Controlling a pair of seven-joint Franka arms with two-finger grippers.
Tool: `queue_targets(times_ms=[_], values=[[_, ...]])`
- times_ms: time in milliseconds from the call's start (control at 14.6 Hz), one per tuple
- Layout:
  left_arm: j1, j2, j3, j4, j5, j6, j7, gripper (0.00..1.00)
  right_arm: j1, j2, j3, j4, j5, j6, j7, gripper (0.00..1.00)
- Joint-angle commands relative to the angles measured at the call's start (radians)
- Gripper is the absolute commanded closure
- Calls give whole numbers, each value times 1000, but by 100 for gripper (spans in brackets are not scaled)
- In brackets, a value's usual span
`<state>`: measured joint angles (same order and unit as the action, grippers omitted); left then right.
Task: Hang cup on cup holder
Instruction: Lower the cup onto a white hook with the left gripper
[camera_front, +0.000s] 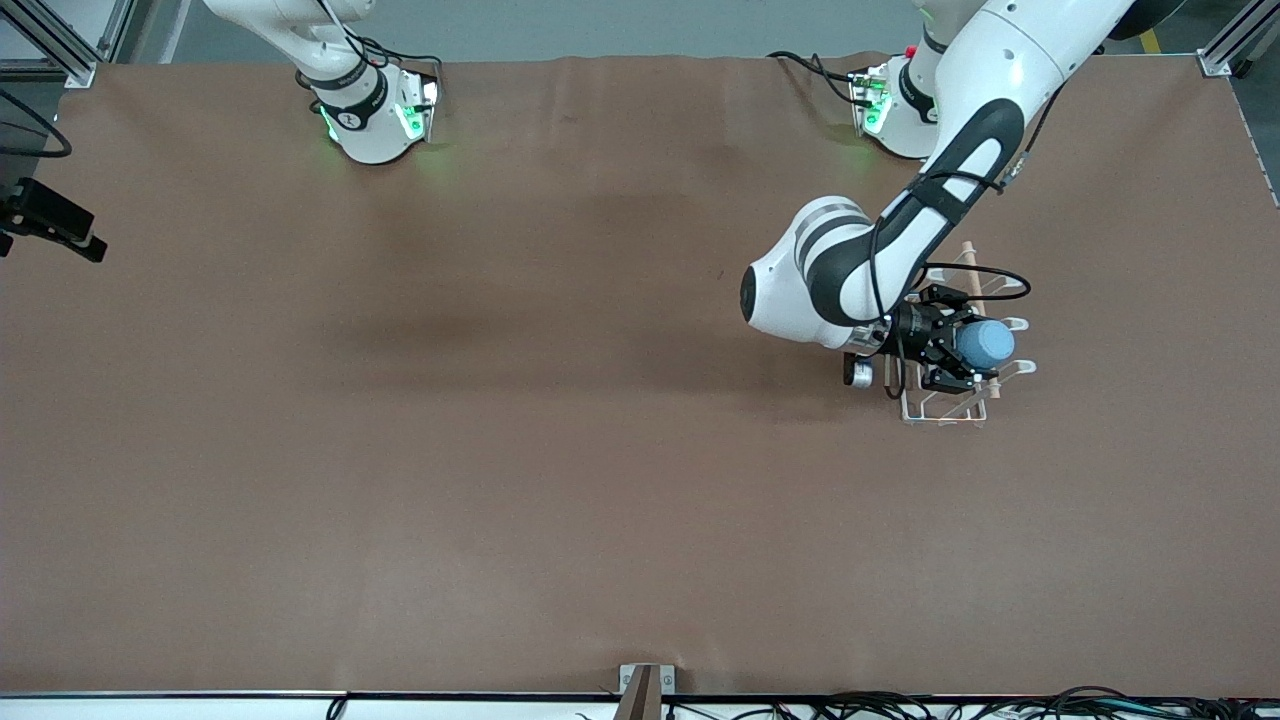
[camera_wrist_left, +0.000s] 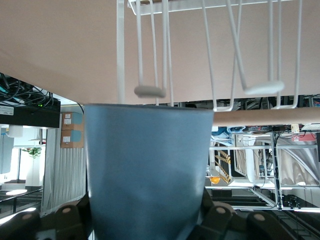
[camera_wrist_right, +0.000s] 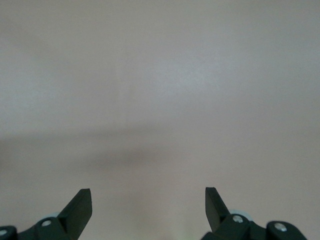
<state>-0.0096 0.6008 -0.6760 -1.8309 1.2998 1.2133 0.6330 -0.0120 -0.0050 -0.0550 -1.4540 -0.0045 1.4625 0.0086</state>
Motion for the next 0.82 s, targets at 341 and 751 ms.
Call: queue_targets(times_ms=[341, 751], values=[[2, 73, -5, 4, 72, -21, -53, 49, -5, -41, 4, -43, 11, 7, 11, 0], [17, 79, -8, 24, 82, -21, -85, 0, -3, -41, 6, -45, 11, 4, -13, 0]])
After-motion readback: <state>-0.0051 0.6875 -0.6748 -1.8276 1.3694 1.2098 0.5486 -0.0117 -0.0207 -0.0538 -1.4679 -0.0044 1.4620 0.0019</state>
